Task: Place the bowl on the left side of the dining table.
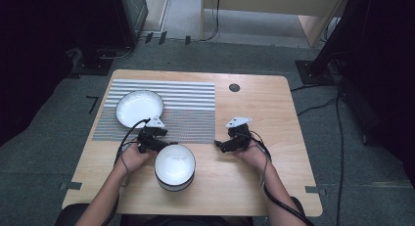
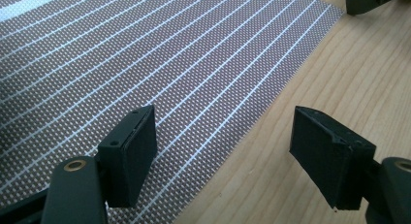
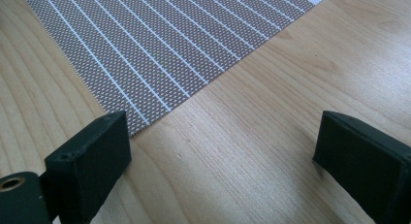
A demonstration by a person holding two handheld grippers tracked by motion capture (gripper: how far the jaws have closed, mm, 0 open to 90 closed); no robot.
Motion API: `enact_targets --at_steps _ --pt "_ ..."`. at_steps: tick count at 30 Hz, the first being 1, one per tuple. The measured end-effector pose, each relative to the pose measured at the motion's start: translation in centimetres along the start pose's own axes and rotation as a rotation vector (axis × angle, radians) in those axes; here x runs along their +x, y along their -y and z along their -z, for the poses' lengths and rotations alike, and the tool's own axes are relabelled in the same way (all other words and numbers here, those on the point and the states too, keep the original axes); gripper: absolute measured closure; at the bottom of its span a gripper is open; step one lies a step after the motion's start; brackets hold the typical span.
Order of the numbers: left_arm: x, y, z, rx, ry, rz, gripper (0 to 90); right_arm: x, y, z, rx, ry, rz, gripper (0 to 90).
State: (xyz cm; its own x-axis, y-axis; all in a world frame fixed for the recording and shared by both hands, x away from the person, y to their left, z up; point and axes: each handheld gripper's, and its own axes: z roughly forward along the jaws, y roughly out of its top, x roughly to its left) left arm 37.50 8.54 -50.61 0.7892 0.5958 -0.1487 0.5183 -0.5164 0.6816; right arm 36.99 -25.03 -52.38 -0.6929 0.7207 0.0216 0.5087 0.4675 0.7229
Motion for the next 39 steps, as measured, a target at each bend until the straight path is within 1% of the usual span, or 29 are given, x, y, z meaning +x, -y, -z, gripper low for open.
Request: enact_targets --at_steps 3,4,5,6,7,10,11,12,13,15,17,19,20,22,24,28,31,34,36,37,39 --pt "0.1 -0.1 0.1 0.013 0.025 0.026 26.2 0.0 0.0 0.0 -0.001 -0.001 -0.002 5.3" --pt "0.3 -0.3 0.3 0.017 0.054 0.061 26.2 0.0 0.0 0.0 -0.001 0.0 -0.002 5.3" --pt "0.3 -0.3 0.3 0.017 0.054 0.061 26.2 0.0 0.0 0.0 -0.001 0.0 -0.002 5.3" --pt "0.4 -0.3 0.3 0.021 0.07 0.083 26.2 0.0 0.0 0.0 -0.001 0.0 -0.002 5.3" --pt "0.4 -0.4 0.4 0.025 0.076 0.095 26.2 0.0 0.0 0.0 -0.001 0.0 -0.002 5.3" --pt "0.4 -0.5 0.4 0.041 0.066 0.121 26.2 0.0 0.0 0.0 -0.001 -0.001 -0.002 5.3" --pt "0.4 -0.6 0.4 0.047 0.068 0.138 26.2 0.0 0.0 0.0 -0.001 0.0 -0.002 5.3" --pt "0.3 -0.7 0.4 0.057 0.068 0.141 26.2 0.0 0.0 0.0 -0.001 0.0 -0.002 5.3" --pt "0.2 -0.8 0.4 0.061 0.071 0.144 26.2 0.0 0.0 0.0 -0.001 0.0 -0.002 5.3" --pt "0.0 -0.8 0.5 0.067 0.073 0.132 26.3 0.0 0.0 0.0 0.0 -0.001 -0.002 5.3" --pt "-0.1 -0.9 0.7 0.062 0.083 0.109 26.4 0.0 0.0 0.0 0.0 -0.001 -0.002 5.3" --pt "-0.2 -1.0 0.8 0.058 0.079 0.1 27.2 0.0 0.0 0.0 -0.001 0.0 -0.002 5.3" --pt "-0.3 -1.0 0.9 0.055 0.079 0.095 29.3 0.0 0.0 0.0 0.0 -0.001 -0.002 5.3" --pt "-0.4 -1.0 1.1 0.049 0.076 0.082 29.4 0.0 0.0 0.0 -0.001 -0.001 -0.002 5.3" --pt "-0.4 -1.1 1.2 0.055 0.075 0.089 29.2 0.0 0.0 0.0 -0.001 0.0 -0.002 5.3" --pt "-0.4 -1.2 1.5 0.045 0.07 0.098 28.1 0.0 0.0 0.0 0.0 -0.001 -0.002 5.3" --pt "-0.5 -1.4 1.8 0.035 0.074 0.092 27.6 0.0 0.0 0.0 0.0 -0.001 -0.002 5.3" --pt "-0.7 -1.5 2.0 0.04 0.08 0.086 26.5 0.0 0.0 0.0 -0.001 -0.001 -0.002 5.3" --pt "-0.7 -1.6 2.1 0.05 0.083 0.098 26.5 0.0 0.0 0.0 -0.001 -0.001 -0.002 5.3" --pt "-0.6 -1.6 2.2 0.056 0.087 0.113 26.5 0.0 0.0 0.0 -0.001 -0.001 -0.002 5.3" --pt "-0.6 -1.7 2.2 0.059 0.087 0.119 26.5 0.0 0.0 0.0 -0.001 -0.001 -0.002 5.3"
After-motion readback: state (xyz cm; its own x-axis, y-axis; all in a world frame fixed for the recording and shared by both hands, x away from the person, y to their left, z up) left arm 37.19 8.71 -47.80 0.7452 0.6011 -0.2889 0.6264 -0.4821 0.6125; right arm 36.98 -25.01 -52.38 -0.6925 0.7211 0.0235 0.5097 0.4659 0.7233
